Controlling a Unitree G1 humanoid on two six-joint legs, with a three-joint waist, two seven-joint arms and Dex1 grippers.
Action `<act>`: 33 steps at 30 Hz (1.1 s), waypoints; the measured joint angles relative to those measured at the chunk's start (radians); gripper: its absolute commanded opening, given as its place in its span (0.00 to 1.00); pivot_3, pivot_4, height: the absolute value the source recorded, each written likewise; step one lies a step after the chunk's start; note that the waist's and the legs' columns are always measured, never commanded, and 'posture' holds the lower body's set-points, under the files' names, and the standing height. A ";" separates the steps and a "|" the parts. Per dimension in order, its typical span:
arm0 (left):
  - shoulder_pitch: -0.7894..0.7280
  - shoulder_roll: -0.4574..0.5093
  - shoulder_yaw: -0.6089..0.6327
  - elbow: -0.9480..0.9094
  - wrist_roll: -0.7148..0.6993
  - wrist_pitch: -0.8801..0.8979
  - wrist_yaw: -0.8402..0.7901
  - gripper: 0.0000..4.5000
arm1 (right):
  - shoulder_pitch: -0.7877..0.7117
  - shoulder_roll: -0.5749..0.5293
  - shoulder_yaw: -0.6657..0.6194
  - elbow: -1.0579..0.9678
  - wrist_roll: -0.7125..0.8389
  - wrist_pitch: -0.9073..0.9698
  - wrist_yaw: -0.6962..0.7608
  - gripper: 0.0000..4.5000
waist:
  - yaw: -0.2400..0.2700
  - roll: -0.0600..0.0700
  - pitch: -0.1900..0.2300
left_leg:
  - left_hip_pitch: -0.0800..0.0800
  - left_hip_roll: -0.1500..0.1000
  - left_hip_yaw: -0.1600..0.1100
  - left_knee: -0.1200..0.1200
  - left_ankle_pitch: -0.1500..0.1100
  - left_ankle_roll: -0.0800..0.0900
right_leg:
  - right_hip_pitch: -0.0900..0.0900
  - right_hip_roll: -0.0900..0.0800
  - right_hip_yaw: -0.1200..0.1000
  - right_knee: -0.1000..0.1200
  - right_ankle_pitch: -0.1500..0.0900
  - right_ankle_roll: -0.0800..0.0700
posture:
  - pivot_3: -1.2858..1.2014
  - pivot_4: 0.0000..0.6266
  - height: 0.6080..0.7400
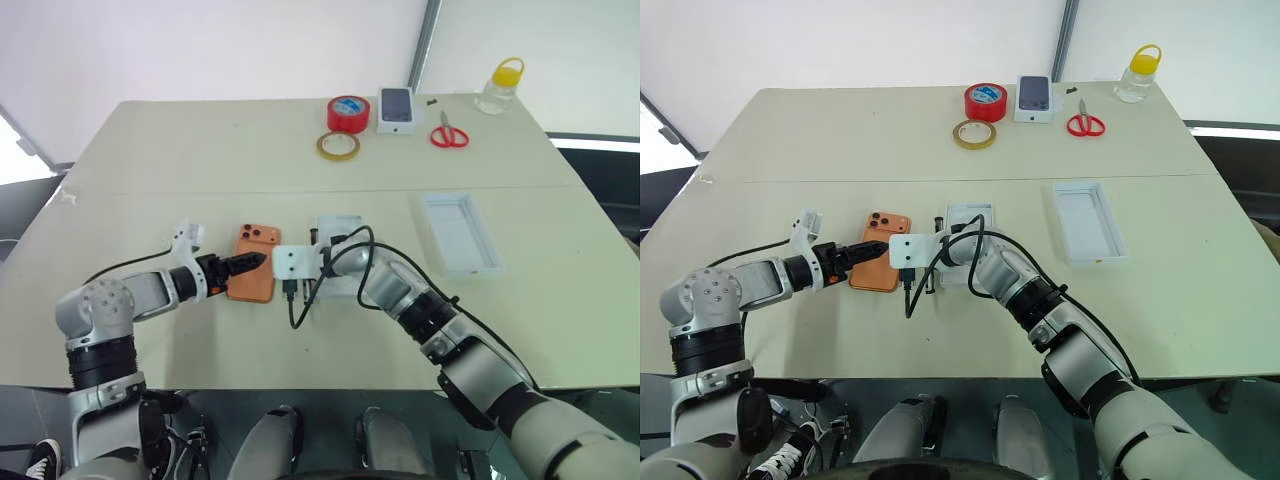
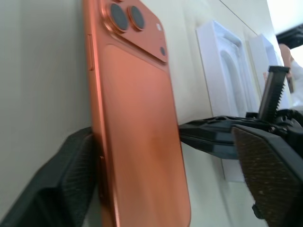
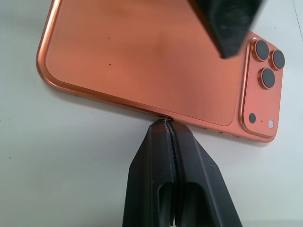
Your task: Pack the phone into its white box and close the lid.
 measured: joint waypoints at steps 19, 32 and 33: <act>0.012 -0.031 0.033 0.041 -0.062 0.031 -0.030 0.08 | 0.011 -0.007 -0.001 -0.012 0.006 0.001 -0.001 0.00 | -0.002 -0.001 0.000 | 0.000 0.001 0.000 -0.001 0.000 0.000 | 0.000 0.000 0.000 0.000 0.000 0.000 | 0.52 0.24 1.00; 0.011 -0.059 0.186 0.143 -0.120 0.070 0.009 0.08 | 0.028 0.015 -0.144 -0.063 0.170 0.080 0.026 0.00 | -0.018 -0.003 0.001 | -0.001 0.001 -0.001 -0.002 0.000 0.000 | -0.001 0.001 0.000 0.000 0.000 0.000 | 0.52 0.24 1.00; 0.013 -0.061 0.200 0.146 -0.125 0.064 0.010 0.08 | 0.028 0.022 -0.179 -0.082 0.207 0.103 0.032 0.00 | -0.022 -0.003 0.001 | -0.001 0.001 -0.001 -0.002 0.000 0.000 | -0.002 0.001 0.000 0.000 0.000 0.000 | 0.52 0.24 1.00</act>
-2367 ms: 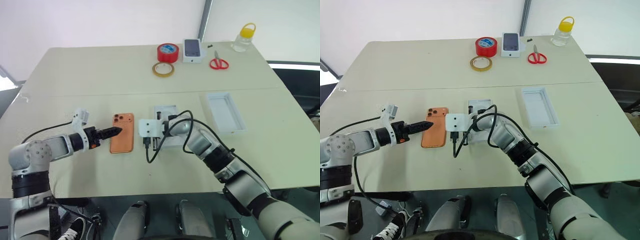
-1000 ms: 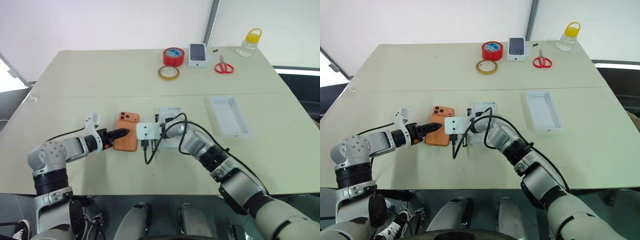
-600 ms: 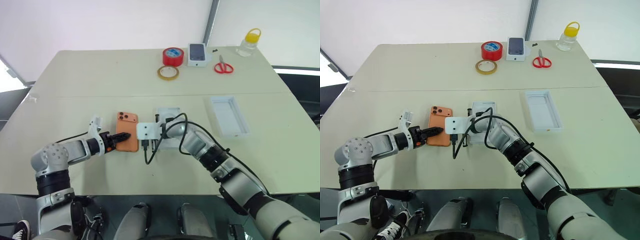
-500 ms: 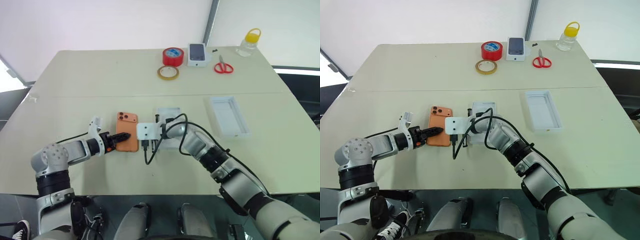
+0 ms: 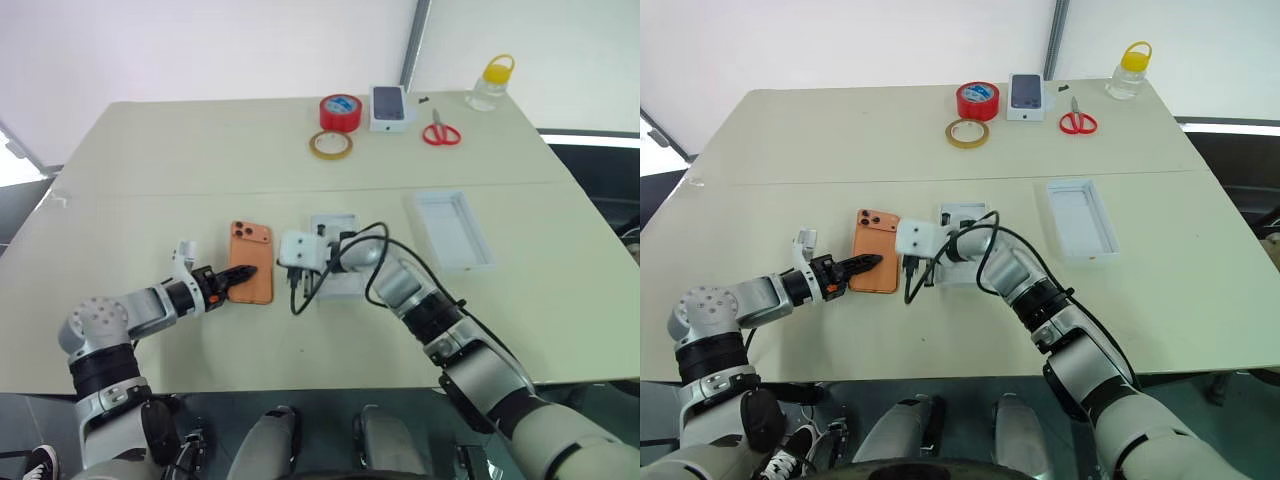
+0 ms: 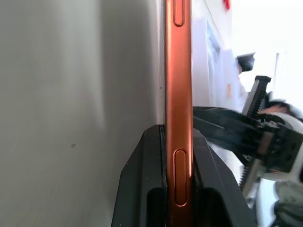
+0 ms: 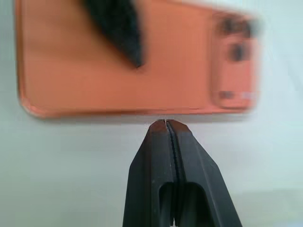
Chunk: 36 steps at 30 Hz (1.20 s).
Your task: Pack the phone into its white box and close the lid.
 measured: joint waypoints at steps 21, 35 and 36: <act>0.032 -0.058 -0.014 -0.102 -0.107 -0.122 0.007 0.07 | 0.265 -0.367 -0.067 -0.302 0.172 -0.184 0.301 0.73 | -0.002 -0.005 0.003 | -0.014 0.000 0.000 0.003 0.001 -0.001 | -0.009 0.000 -0.001 0.001 0.000 0.000 | 0.52 0.24 1.00; 0.013 -0.051 -0.039 -0.103 -0.159 -0.102 0.069 0.07 | 0.277 -0.374 -0.054 -0.244 0.149 -0.258 0.268 0.45 | 0.005 -0.008 0.005 | -0.015 0.000 0.000 0.004 0.002 -0.003 | -0.009 0.000 -0.001 0.001 0.000 0.000 | 0.52 0.24 1.00; 0.011 -0.051 -0.039 -0.103 -0.165 -0.102 0.070 0.07 | 0.278 -0.376 -0.053 -0.240 0.145 -0.260 0.269 0.45 | 0.005 -0.008 0.005 | -0.015 0.000 0.000 0.004 0.002 -0.003 | -0.008 0.000 -0.001 0.001 0.000 0.000 | 0.52 0.24 1.00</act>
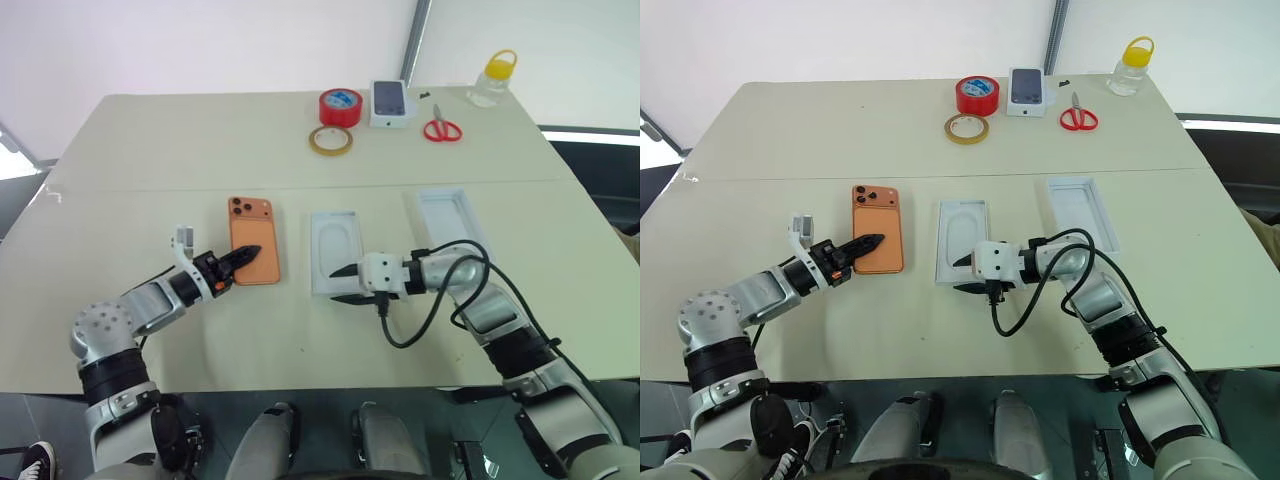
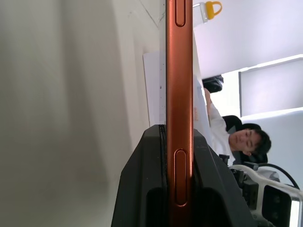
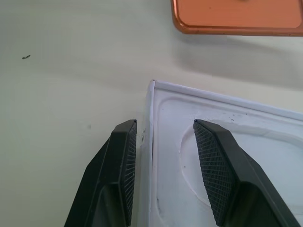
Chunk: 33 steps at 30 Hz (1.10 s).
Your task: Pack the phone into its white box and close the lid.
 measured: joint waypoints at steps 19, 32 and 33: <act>-0.001 0.013 -0.005 0.000 -0.054 0.009 0.046 0.07 | 0.012 0.006 0.002 0.029 -0.018 -0.028 -0.021 0.01 | 0.000 0.000 0.000 | 0.000 0.000 0.000 0.000 0.000 0.000 | 0.000 0.000 0.000 0.000 0.000 0.000 | 0.52 0.24 1.00; -0.009 0.010 -0.012 0.000 -0.064 -0.001 0.064 0.07 | 0.000 0.150 0.056 -0.022 -0.090 0.112 -0.141 0.01 | -0.005 0.000 0.000 | 0.000 0.000 0.000 0.001 0.001 -0.001 | -0.001 0.000 0.000 0.001 0.000 0.000 | 0.52 0.24 1.00; -0.015 0.007 -0.013 0.000 -0.065 -0.004 0.066 0.07 | -0.009 0.170 0.071 -0.025 -0.109 0.136 -0.166 0.01 | -0.004 0.000 0.000 | 0.000 0.000 0.000 0.001 0.001 -0.001 | 0.000 0.000 0.000 0.001 0.000 0.000 | 0.52 0.24 1.00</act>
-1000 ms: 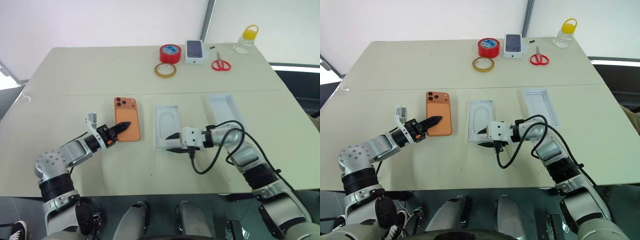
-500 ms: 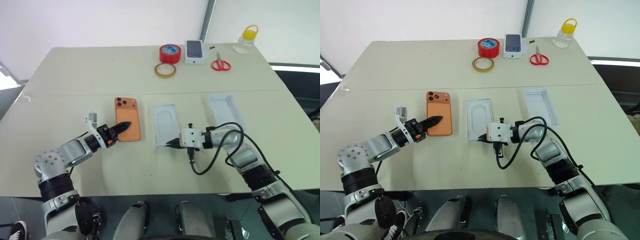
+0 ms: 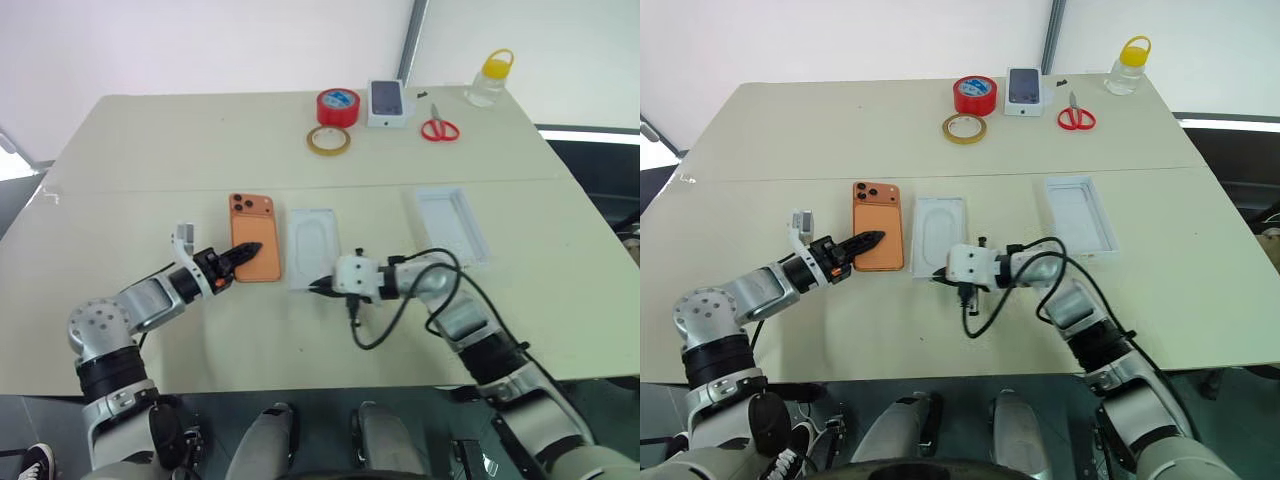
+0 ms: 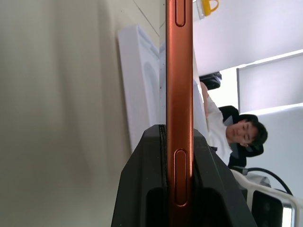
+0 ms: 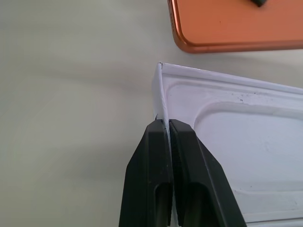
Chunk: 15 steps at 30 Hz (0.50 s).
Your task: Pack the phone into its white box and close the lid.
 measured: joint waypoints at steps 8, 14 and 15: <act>-0.034 -0.018 -0.019 0.000 -0.006 -0.043 0.018 0.07 | -0.025 0.059 0.045 -0.033 -0.060 0.118 -0.068 0.35 | 0.007 0.000 0.000 | 0.000 0.000 0.000 0.000 0.000 0.000 | 0.000 0.000 0.000 0.000 0.000 0.000 | 0.52 0.24 1.00; -0.033 -0.028 -0.072 0.000 0.004 -0.073 0.017 0.07 | -0.004 0.014 0.026 -0.110 -0.002 0.164 -0.019 0.81 | 0.009 0.000 0.000 | 0.000 0.000 0.000 0.000 0.000 0.000 | 0.000 0.000 0.000 0.000 0.000 0.000 | 0.52 0.24 1.00; -0.033 -0.029 -0.080 0.000 0.010 -0.079 0.015 0.07 | -0.002 0.004 0.004 -0.135 0.032 0.182 0.000 0.81 | 0.009 0.000 0.000 | 0.000 0.000 0.000 0.000 0.000 0.000 | 0.000 0.000 0.000 0.000 0.000 0.000 | 0.52 0.24 1.00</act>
